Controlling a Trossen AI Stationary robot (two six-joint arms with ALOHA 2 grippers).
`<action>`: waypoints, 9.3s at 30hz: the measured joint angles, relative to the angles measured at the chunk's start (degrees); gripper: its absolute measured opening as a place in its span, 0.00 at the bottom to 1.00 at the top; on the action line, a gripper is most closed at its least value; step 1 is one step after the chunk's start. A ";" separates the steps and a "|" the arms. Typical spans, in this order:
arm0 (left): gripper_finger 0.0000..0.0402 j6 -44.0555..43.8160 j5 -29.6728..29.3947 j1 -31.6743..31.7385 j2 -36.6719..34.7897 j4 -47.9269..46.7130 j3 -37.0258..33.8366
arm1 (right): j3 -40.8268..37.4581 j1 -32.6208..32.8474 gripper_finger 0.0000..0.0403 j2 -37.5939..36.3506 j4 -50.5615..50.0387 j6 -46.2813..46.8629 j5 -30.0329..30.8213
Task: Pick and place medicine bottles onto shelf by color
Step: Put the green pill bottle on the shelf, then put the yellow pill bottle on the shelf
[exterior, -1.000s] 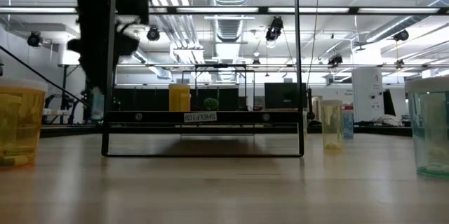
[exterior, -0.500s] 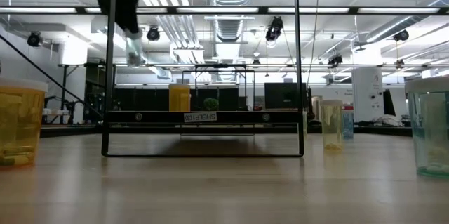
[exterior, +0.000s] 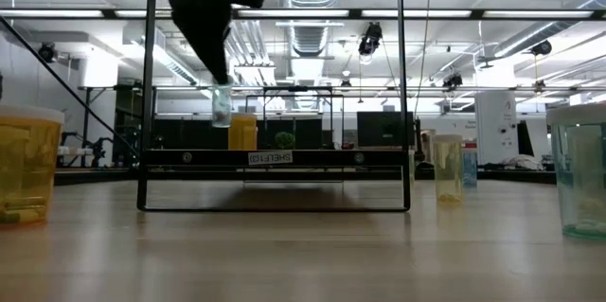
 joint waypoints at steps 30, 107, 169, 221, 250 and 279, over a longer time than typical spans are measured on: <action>0.29 2.63 0.66 2.78 0.26 6.64 -5.44 | 0.00 -0.01 0.02 0.00 -0.03 0.23 0.00; 0.45 16.44 3.04 -1.66 -29.84 32.96 -22.38 | 18.11 -1.68 0.02 2.25 -27.92 24.92 12.36; 0.45 37.36 1.51 -1.53 -51.52 39.73 -34.64 | 29.36 -25.92 0.60 34.86 -69.16 64.72 13.53; 0.45 37.33 1.49 -1.51 -50.60 42.72 -34.95 | 50.98 -2.38 0.27 30.33 -82.98 42.57 4.14; 0.45 37.17 1.49 -1.53 -50.58 43.12 -34.99 | 64.22 4.11 0.26 51.68 -68.89 33.93 -4.68; 0.45 37.21 1.53 -1.55 -50.62 43.29 -34.99 | 68.82 4.48 0.42 56.24 -74.12 31.07 -5.11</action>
